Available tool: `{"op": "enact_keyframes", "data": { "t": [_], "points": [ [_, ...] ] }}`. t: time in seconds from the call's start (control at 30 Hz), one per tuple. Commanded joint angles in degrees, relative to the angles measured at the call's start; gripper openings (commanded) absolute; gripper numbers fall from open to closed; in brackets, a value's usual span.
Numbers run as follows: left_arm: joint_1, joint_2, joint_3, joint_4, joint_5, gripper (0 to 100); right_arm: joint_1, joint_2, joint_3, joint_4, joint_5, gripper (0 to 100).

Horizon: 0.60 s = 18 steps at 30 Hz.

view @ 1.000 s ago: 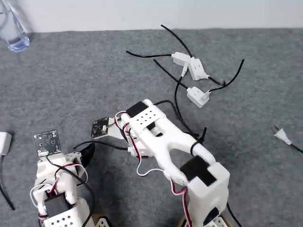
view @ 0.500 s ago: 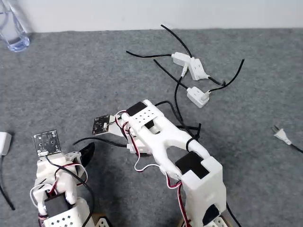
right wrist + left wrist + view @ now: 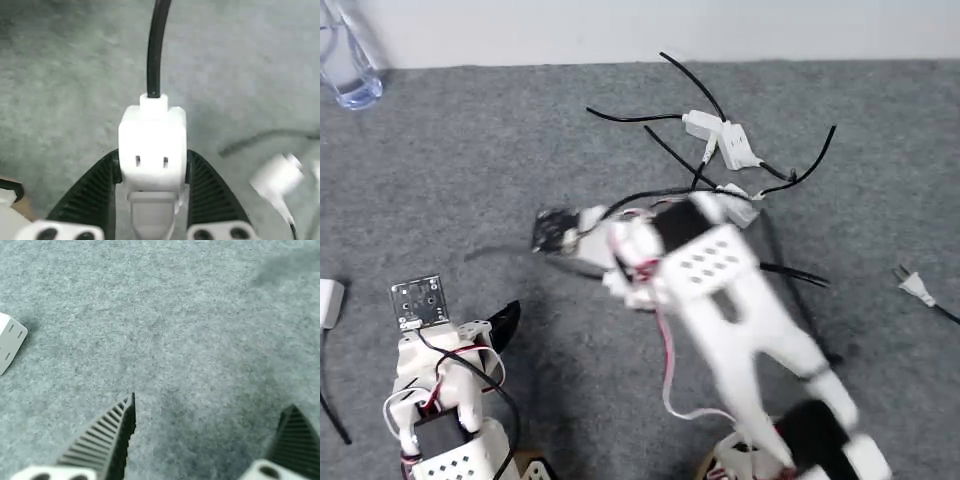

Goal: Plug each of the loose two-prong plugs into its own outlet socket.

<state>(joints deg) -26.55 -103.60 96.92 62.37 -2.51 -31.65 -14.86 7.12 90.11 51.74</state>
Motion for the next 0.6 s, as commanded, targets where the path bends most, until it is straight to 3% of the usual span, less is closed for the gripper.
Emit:
{"op": "enact_keyframes", "data": {
  "t": [0.0,0.1,0.2,0.57],
  "points": [
    [-0.09,-0.62,-0.57,-1.14,0.53,42,8.22,-8.92,-3.16,-1.10,5.45,0.7],
    [-0.09,-0.62,-0.57,0.18,0.53,42,13.49,-12.26,-2.73,-9.63,11.60,0.8],
    [-0.09,-0.62,-0.57,0.35,0.53,42,16.13,-12.35,0.09,-22.46,12.13,0.8],
    [-0.09,-0.62,-0.48,1.49,0.44,42,17.36,-10.59,31.21,-83.21,12.04,0.8]
  ]
}}
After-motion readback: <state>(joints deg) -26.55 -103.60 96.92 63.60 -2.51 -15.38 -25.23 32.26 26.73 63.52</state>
